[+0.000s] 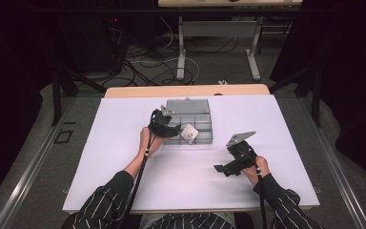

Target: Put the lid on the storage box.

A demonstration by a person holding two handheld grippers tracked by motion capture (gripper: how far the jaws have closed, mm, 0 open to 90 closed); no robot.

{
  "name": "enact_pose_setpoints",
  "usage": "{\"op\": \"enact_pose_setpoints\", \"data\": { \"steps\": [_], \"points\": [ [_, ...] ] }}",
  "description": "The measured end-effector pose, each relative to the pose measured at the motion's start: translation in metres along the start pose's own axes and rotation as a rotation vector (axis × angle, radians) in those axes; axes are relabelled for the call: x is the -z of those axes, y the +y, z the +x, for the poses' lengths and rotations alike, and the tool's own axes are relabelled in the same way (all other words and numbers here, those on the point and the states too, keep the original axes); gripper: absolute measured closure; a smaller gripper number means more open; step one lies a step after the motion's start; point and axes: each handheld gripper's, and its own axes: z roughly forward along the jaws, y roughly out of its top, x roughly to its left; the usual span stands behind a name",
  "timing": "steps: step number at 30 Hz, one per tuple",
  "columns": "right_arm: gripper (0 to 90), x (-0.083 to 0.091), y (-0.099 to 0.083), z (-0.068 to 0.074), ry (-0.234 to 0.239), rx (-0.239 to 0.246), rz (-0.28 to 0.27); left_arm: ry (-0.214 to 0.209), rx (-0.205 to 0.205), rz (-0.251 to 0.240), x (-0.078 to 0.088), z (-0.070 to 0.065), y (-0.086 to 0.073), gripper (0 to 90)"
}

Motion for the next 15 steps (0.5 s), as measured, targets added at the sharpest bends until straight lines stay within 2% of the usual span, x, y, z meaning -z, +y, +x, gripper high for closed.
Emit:
{"op": "enact_pose_setpoints", "data": {
  "steps": [4, 10, 15],
  "points": [
    [3.8, -0.001, -0.001, -0.001, -0.002, 0.005, -0.011, -0.024, 0.016, -0.002, -0.006, -0.001, -0.001, 52.4],
    [4.0, -0.003, -0.002, -0.003, -0.004, 0.000, -0.016, -0.050, 0.002, 0.015, -0.013, -0.001, -0.003, 60.4],
    [4.1, -0.003, -0.002, -0.004, 0.002, 0.005, -0.008, -0.049, -0.005, 0.024, -0.019, -0.006, -0.004, 61.5]
  ]
}}
